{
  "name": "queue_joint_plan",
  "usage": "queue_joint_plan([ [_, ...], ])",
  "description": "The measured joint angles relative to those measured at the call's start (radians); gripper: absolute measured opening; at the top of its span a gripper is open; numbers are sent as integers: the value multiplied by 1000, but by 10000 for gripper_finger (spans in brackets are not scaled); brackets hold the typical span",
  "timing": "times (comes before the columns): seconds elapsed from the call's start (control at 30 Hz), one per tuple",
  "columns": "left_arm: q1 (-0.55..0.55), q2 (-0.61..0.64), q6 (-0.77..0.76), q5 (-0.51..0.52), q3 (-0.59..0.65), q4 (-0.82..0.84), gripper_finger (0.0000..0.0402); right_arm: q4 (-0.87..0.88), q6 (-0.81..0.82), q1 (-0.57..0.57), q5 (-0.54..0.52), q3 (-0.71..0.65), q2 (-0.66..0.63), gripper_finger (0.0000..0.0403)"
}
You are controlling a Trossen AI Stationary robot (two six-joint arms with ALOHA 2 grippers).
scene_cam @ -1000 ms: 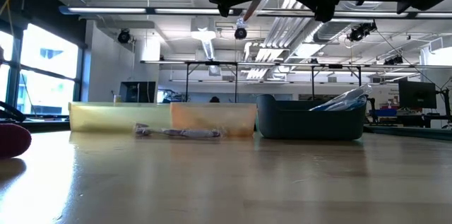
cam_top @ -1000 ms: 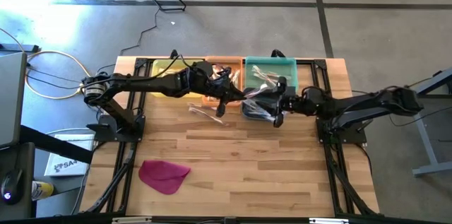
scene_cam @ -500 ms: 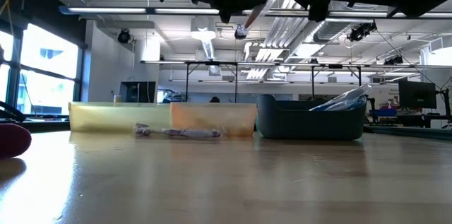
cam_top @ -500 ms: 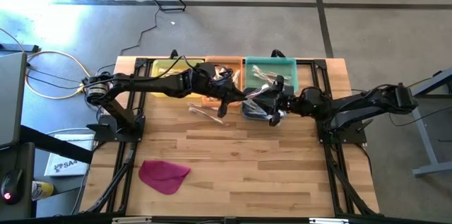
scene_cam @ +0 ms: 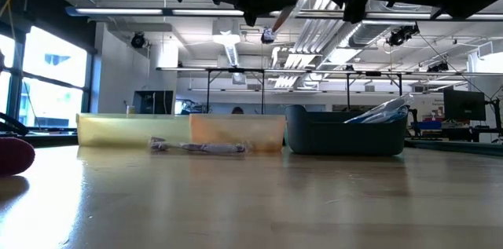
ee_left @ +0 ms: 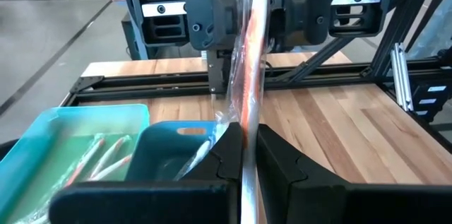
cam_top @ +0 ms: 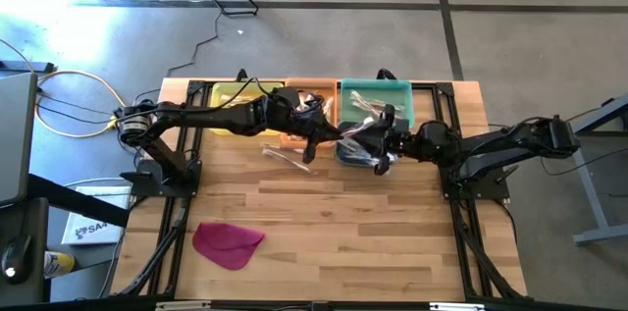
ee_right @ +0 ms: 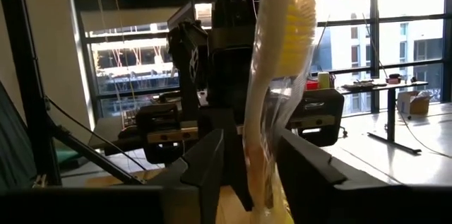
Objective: Pick & Place Toothbrushes
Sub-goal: Put the orange toothbrush into the blue bin
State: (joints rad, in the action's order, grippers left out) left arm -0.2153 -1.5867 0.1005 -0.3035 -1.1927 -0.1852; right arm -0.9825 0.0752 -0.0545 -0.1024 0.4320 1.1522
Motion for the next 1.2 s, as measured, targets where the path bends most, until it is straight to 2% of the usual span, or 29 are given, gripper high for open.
queue_joint_plan([
  [0.23, 0, 0, 0, 0, 0, 0, 15, -1, 0, 0, 0, 0, 0, 61],
  [0.5, 0, 0, -8, 1, 0, 2, 15, -1, -6, -1, -3, -1, 0, 17],
  [0.83, 0, 0, -7, 1, 1, 2, 22, -1, -4, -1, -4, -1, 0, 11],
  [1.2, 1, -1, -1, 25, 1, 1, 106, 0, 10, 0, -3, -1, 0, 11],
])
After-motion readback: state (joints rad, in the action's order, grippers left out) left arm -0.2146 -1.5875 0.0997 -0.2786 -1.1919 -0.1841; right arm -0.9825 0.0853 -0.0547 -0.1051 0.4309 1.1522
